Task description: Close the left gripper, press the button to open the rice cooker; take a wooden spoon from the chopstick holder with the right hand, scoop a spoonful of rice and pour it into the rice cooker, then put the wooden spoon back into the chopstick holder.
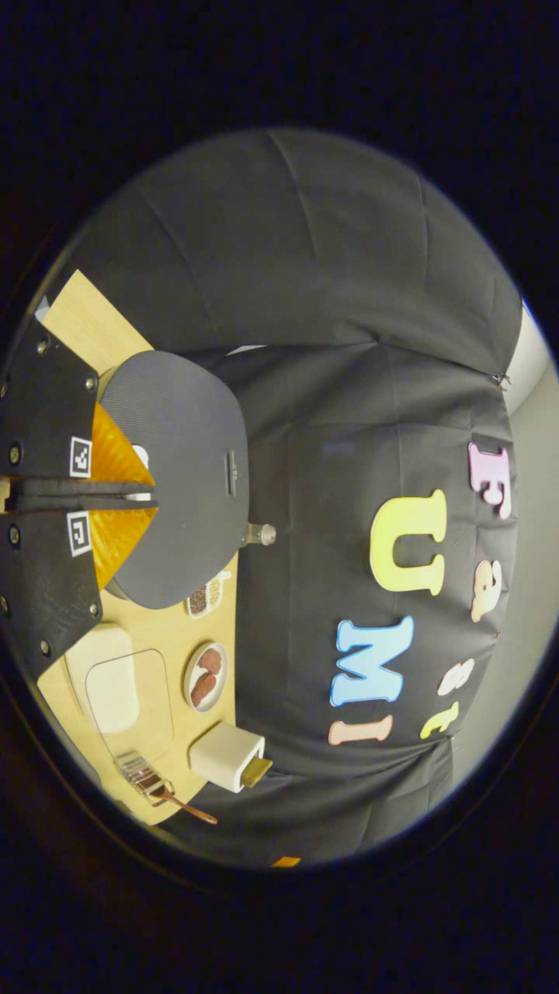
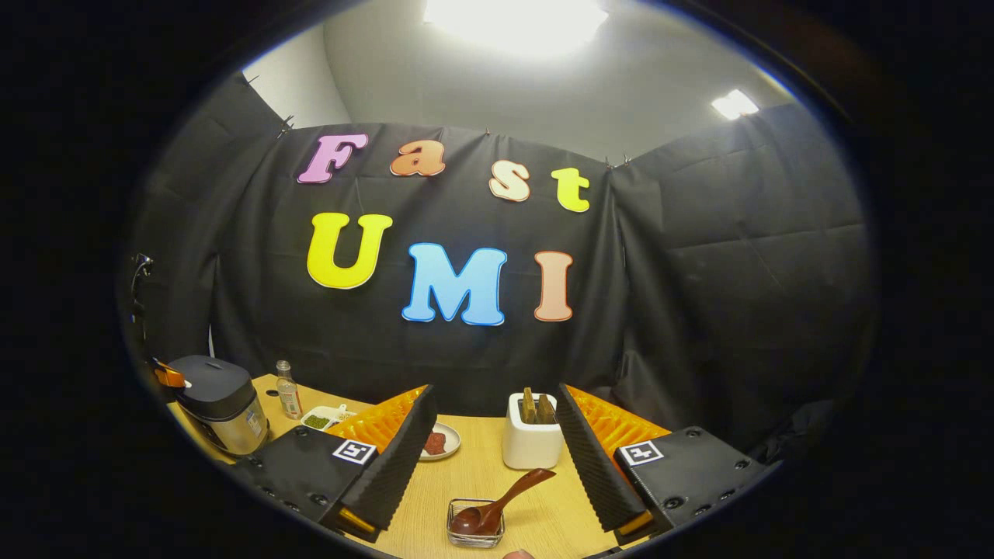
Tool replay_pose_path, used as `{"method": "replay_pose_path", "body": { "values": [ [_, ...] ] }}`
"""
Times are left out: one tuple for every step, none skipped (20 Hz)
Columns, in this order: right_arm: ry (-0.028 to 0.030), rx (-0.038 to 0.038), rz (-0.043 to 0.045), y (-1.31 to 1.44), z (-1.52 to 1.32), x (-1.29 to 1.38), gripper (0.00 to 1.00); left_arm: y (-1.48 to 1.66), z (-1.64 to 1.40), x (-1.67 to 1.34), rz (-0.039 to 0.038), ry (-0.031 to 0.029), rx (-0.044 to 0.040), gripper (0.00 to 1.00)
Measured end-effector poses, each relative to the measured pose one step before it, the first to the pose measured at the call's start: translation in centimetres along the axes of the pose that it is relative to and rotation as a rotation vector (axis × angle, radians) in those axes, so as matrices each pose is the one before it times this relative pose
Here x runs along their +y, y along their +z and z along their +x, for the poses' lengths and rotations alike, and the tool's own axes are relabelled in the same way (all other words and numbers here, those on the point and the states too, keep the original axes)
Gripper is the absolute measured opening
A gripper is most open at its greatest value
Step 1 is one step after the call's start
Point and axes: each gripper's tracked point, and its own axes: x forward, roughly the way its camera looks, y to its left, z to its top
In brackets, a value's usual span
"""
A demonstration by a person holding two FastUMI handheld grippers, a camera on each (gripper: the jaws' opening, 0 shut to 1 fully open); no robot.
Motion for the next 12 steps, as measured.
{"method": "replay_pose_path", "body": {
  "values": [
    [-0.00232, 0.00164, 0.00000, -0.043, -0.010, 0.013, 0.98, -0.183, 0.112, 0.027, 0.00594, 0.00083, 0.00378, 0.01],
    [-0.00207, 0.00159, 0.00060, 0.017, -0.051, 0.006, 0.98, -0.511, 0.109, -0.059, -0.00177, 0.00046, 0.01035, 0.01],
    [-0.00090, 0.00148, 0.00073, 0.004, -0.077, 0.047, 0.98, -0.646, 0.128, 0.082, -0.00968, 0.00247, 0.01527, 0.01],
    [-0.00067, 0.00011, 0.00155, -0.073, 0.016, 0.065, 0.98, 0.231, -0.226, 0.168, -0.01128, -0.00007, -0.02212, 0.02],
    [0.00190, 0.00057, 0.00036, -0.007, -0.035, 0.095, 0.98, -0.227, 0.202, -0.028, -0.00783, -0.00012, 0.00577, 0.02],
    [0.00184, 0.00102, -0.00238, -0.034, -0.062, 0.198, 0.97, -0.146, -0.090, -0.071, -0.00811, 0.00019, -0.00193, 0.02],
    [0.00235, 0.00024, -0.00452, 0.001, -0.023, 0.180, 0.97, -0.196, 0.262, -0.037, -0.00363, 0.00019, 0.00991, 0.02],
    [0.00195, 0.00022, -0.00363, -0.052, -0.032, 0.086, 0.97, -0.359, 0.007, 0.065, -0.00862, 0.00507, 0.02089, 0.02],
    [0.00257, -0.00043, -0.00109, 0.005, -0.114, 0.126, 0.98, -0.090, 0.104, 0.073, -0.01774, 0.00252, 0.00524, 0.03],
    [0.00215, -0.00131, 0.00225, -0.078, -0.052, 0.159, 0.97, -0.044, 0.098, -0.111, -0.00131, 0.00191, 0.01065, 0.03],
    [0.00337, 0.00180, 0.00338, -0.011, -0.066, 0.162, 0.97, 0.037, -0.103, -0.040, 0.00551, 0.00304, 0.00206, 0.02],
    [0.00269, 0.00410, 0.00095, -0.141, -0.029, 0.112, 0.97, 0.033, -0.091, 0.085, 0.01024, 0.00171, -0.00505, 0.02]
  ]
}}
